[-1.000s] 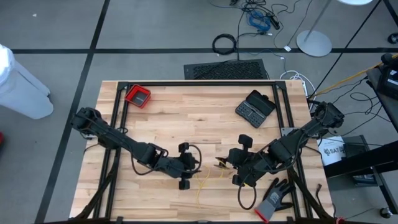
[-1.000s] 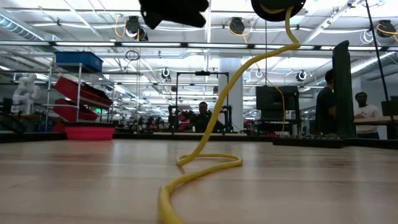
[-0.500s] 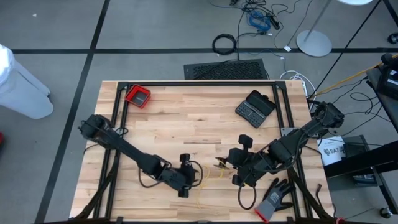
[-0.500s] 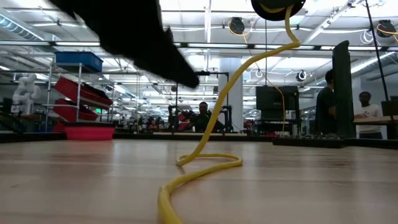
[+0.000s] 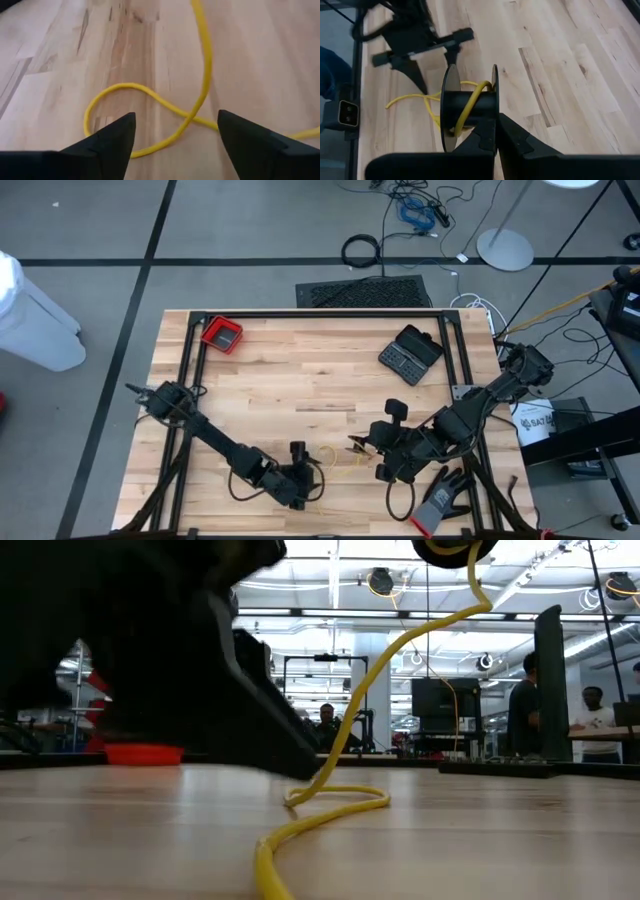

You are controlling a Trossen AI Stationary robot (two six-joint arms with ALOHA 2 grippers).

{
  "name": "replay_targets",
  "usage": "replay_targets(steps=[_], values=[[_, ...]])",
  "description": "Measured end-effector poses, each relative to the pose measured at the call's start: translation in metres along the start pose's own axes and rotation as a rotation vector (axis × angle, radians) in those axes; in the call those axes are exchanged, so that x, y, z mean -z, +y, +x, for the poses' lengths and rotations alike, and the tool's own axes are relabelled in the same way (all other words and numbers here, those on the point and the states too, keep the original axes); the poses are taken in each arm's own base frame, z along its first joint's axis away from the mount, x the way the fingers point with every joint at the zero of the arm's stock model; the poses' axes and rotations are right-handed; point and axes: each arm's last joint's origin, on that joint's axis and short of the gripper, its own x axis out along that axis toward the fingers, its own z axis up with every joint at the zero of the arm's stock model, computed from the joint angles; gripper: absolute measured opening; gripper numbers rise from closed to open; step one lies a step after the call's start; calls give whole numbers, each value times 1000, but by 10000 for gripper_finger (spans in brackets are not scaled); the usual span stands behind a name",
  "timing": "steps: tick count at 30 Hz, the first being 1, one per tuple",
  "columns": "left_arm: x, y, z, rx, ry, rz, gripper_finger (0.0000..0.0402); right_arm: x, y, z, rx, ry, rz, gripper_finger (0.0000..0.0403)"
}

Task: Coil cords
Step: Coil the yellow cable wire onto the spool

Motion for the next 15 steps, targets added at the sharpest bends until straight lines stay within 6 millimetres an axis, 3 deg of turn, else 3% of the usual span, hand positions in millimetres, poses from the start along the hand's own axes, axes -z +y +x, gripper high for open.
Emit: replay_targets(steps=[15], values=[[9, 4, 14, -20, 28, 1, 290, 0, 0, 0, 0, -2, -2, 0]])
